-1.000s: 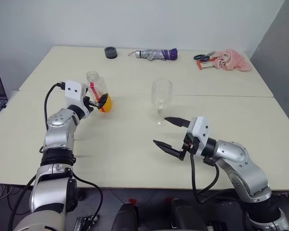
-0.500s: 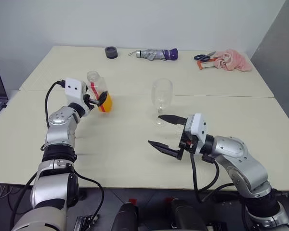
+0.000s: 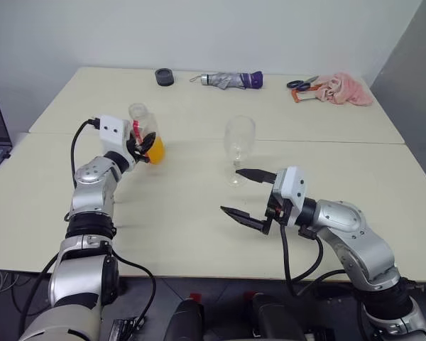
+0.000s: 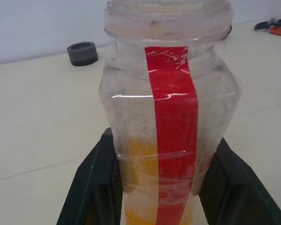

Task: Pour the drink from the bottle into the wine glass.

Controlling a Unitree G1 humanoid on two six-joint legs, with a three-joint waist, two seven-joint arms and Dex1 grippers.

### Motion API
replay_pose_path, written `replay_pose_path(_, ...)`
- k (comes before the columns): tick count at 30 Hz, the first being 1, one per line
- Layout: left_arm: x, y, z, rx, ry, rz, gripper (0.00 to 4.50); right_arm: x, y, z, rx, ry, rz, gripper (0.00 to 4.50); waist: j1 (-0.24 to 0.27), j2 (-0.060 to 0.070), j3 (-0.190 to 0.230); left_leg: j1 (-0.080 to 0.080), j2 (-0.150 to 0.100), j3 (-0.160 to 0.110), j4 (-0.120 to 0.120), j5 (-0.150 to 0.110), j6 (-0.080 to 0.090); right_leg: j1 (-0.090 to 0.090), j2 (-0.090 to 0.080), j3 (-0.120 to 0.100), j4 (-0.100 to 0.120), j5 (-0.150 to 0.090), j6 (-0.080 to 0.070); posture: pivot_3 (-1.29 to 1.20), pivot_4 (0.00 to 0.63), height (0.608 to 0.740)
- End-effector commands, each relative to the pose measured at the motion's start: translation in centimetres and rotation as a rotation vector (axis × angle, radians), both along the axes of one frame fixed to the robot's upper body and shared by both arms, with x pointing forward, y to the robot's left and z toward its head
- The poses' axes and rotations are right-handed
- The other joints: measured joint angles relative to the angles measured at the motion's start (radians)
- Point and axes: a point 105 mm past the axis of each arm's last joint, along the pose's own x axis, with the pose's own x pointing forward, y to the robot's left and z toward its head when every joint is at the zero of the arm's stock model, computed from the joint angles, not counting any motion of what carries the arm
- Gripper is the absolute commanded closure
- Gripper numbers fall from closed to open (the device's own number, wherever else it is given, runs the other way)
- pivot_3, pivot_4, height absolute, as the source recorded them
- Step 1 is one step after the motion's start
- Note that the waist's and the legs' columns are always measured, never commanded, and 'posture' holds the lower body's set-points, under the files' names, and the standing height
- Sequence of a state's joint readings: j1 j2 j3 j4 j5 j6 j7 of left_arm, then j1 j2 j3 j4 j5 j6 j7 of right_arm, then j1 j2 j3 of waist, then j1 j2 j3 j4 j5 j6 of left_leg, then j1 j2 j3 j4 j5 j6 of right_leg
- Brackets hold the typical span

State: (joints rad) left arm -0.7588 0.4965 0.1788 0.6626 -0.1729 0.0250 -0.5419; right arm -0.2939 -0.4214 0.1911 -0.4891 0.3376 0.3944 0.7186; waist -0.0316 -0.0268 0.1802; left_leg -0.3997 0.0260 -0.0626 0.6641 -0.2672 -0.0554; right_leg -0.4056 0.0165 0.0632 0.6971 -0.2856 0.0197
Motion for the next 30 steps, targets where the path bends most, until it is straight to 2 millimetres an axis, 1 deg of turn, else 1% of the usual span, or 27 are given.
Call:
replay_pose_path(1,-0.5,-3.2,5.7,0.106,-0.198,-0.095,2.79,-0.1,-1.5,2.6,0.088,-0.040,-0.078,0.00,0.001,0.000,0.000,0.000,0.000,0.000,0.000,0.000,0.000,0.000,0.000,0.000,0.000,0.000,0.000,0.00,0.150,0.740)
replay_pose_path(3,-0.7,-4.5,6.8,0.161,-0.242,-0.128,2.79,-0.1,-2.0,3.0,0.101,-0.032,-0.102,0.00,0.002,0.000,0.000,0.000,0.000,0.000,0.000,0.000,0.000,0.000,-0.001,0.000,0.000,0.000,0.000,0.00,0.150,0.740)
replay_pose_path(6,-0.9,-7.0,8.3,0.324,-0.330,-0.187,2.79,0.4,-3.0,3.4,0.120,-0.033,-0.166,0.00,0.002,0.000,0.000,0.000,-0.001,0.000,0.000,0.000,0.000,0.000,-0.001,0.000,0.000,0.000,0.000,0.00,0.150,0.740)
replay_pose_path(12,-0.9,-9.8,9.6,0.559,-0.469,-0.253,2.81,1.0,-3.4,4.6,0.183,-0.049,-0.230,0.00,-0.002,0.000,0.000,0.001,-0.003,0.002,-0.001,0.000,0.000,0.000,0.000,0.001,0.000,0.000,0.000,0.00,0.150,0.740)
replay_pose_path(14,-0.9,-10.3,9.8,0.599,-0.496,-0.267,2.81,1.1,-3.4,4.7,0.196,-0.056,-0.241,0.00,-0.002,0.000,0.000,0.001,-0.002,0.002,-0.001,0.000,0.000,0.000,0.001,0.002,0.000,0.000,0.000,0.00,0.150,0.740)
replay_pose_path(17,-0.9,-11.5,10.0,0.722,-0.572,-0.303,2.81,1.1,-3.0,4.4,0.192,-0.036,-0.237,0.00,-0.001,0.000,0.000,0.001,-0.003,0.002,-0.001,0.000,0.000,0.000,0.001,0.002,0.000,0.000,0.000,0.00,0.150,0.740)
replay_pose_path(20,-0.9,-12.5,10.3,0.794,-0.633,-0.320,2.81,1.6,-3.1,4.4,0.193,-0.045,-0.277,0.00,0.000,0.000,0.000,0.000,-0.003,0.002,-0.001,0.000,0.000,0.000,0.001,0.002,0.000,0.000,0.000,0.00,0.150,0.740)
replay_pose_path(26,-0.7,-13.1,10.5,0.863,-0.699,-0.319,2.81,2.2,-2.9,4.2,0.195,-0.050,-0.312,0.00,-0.001,0.000,0.000,0.000,-0.003,0.002,-0.001,0.000,0.000,-0.001,0.001,0.002,0.000,0.000,0.000,0.00,0.150,0.740)
replay_pose_path(30,-0.7,-13.5,10.7,0.941,-0.753,-0.320,2.81,2.5,-2.7,4.1,0.187,-0.079,-0.342,0.00,-0.001,0.000,0.000,0.000,-0.004,0.002,-0.001,0.000,0.000,-0.001,0.001,0.002,0.000,0.000,0.000,0.00,0.150,0.740)
